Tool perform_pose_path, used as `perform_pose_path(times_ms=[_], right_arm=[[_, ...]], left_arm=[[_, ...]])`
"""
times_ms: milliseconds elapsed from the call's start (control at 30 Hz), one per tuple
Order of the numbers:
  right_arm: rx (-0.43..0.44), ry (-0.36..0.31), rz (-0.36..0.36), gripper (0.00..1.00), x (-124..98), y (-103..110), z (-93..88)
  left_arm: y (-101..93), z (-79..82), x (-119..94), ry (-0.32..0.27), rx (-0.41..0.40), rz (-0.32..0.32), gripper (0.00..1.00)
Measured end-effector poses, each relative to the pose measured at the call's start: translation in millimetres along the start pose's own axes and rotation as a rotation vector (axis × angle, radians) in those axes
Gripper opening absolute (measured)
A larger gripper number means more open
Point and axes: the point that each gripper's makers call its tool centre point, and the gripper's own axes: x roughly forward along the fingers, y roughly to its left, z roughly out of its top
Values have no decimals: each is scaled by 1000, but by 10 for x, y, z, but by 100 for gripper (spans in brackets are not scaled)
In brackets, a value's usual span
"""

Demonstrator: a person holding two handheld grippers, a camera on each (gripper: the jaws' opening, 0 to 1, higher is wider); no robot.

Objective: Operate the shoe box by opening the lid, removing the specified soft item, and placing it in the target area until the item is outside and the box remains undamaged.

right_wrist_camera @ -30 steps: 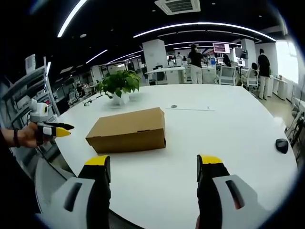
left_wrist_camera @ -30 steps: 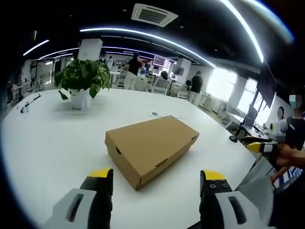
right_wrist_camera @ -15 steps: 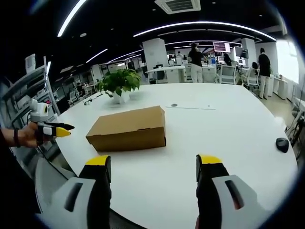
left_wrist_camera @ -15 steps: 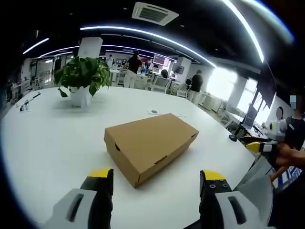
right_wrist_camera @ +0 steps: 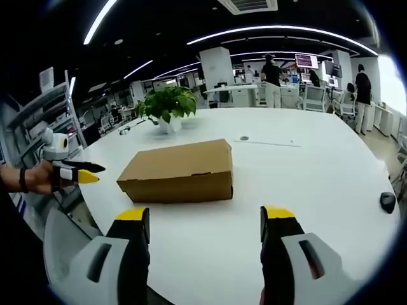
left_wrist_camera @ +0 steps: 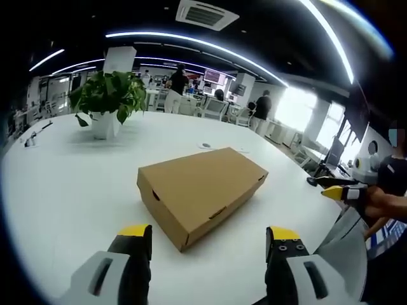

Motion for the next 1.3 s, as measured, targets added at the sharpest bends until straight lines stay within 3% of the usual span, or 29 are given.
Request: perform_pose_path(times_ms=[533,633,933,1133,1300], right_arm=[[-40,48,75,65,568,1,39],[-19,68,88,65,750,-64,19],[-55,123,126,63,1211,-224,-19],[-111,185,160,61,1353,-199,-132],[-124,181,160,56,1438,-237,-113]], left_arm=[[248,37,284,-3,-42,30,74],[304,-6,408,3,-72,22,74],[349,-141,650,54,-58,6,74],[323,-255,752,84,-21,3,70],[300,-260,799,77,-31,3,68]])
